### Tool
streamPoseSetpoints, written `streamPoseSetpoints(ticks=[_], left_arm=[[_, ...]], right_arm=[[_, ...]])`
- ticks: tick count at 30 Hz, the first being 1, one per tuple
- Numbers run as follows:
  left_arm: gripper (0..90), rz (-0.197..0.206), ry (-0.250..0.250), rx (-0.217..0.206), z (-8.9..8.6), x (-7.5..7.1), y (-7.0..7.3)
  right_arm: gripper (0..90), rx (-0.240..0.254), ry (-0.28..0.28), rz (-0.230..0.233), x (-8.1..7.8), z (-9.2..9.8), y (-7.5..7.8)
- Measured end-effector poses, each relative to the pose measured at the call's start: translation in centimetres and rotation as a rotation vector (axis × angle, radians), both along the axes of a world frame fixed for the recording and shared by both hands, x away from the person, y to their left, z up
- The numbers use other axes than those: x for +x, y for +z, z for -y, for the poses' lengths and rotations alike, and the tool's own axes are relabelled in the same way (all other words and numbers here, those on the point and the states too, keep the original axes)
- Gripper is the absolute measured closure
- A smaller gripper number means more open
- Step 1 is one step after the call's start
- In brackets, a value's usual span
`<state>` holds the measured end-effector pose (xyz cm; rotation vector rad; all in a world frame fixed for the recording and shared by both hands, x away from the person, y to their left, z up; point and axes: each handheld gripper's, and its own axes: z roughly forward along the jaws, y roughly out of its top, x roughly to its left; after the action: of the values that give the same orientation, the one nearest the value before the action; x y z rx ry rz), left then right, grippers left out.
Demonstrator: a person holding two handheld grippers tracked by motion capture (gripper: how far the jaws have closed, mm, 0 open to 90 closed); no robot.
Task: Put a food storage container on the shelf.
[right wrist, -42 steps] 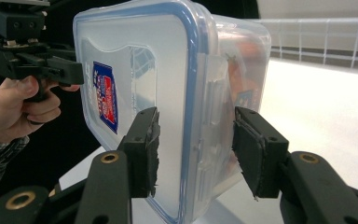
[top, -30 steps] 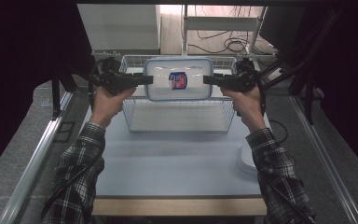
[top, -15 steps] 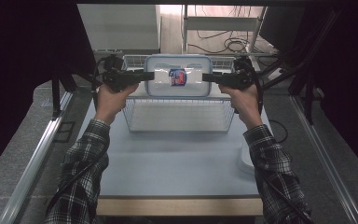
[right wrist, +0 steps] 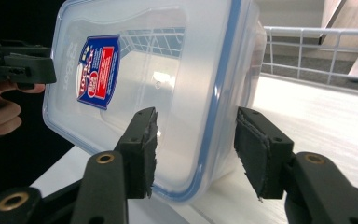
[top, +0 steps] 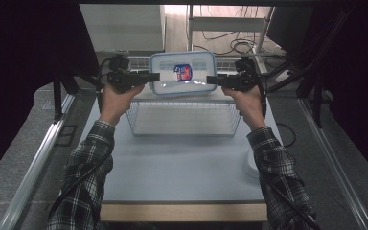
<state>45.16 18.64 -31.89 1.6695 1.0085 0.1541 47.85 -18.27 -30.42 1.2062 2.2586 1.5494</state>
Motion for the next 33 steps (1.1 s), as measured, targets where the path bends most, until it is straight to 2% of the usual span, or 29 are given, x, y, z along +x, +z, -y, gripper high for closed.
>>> streamPoseSetpoints(ticks=[3, 6, 10, 14, 15, 16, 19, 25, 29, 31, 32, 33], left_arm=[[42.3, -0.015, 0.004, 0.002, 0.0, 0.3, 0.0], [38.3, -0.038, 0.014, 0.018, 0.1, 0.7, 0.1], [37.0, -0.052, 0.017, 0.004, 0.0, 1.1, 0.0], [34.6, -0.036, 0.089, 0.109, 0.2, 1.1, 0.3], [34.7, -0.033, 0.089, 0.114, 0.3, 1.1, 0.2], [36.7, -0.025, 0.095, 0.093, 0.3, 1.1, 0.2], [42.5, -0.026, 0.076, 0.074, 0.4, 1.1, 0.1], [47.3, 0.009, 0.083, 0.111, 0.8, 0.7, 0.4], [47.4, 0.002, 0.077, 0.095, 0.8, 0.4, 0.3], [47.4, 0.009, 0.078, 0.092, 0.8, 0.2, 0.3], [47.4, 0.015, 0.076, 0.094, 0.9, 0.1, 0.3], [47.4, 0.022, 0.076, 0.097, 0.9, 0.0, 0.3]], right_arm=[[49.8, 0.018, -0.003, -0.015, 0.2, 0.1, -0.2], [51.2, -0.017, -0.015, -0.016, 0.1, 0.0, -0.2], [53.5, -0.015, -0.032, -0.018, 0.2, 0.0, -0.2], [57.9, 0.002, -0.035, -0.023, 0.1, 0.1, 0.0], [58.6, 0.006, -0.040, -0.019, 0.1, 0.1, 0.2], [58.6, 0.007, -0.042, -0.014, 0.1, 0.1, 0.3], [60.9, 0.000, -0.057, 0.001, 0.1, 0.0, 0.6], [62.9, -0.009, -0.069, 0.024, 0.0, 0.0, 0.6], [62.8, -0.030, -0.081, 0.052, -0.2, 0.1, 0.8], [62.9, 0.000, -0.067, 0.066, -0.5, 0.3, 1.0], [69.8, 0.000, -0.054, 0.074, -1.0, 0.4, 1.1], [69.8, 0.000, -0.054, 0.074, -1.0, 0.4, 1.1]])
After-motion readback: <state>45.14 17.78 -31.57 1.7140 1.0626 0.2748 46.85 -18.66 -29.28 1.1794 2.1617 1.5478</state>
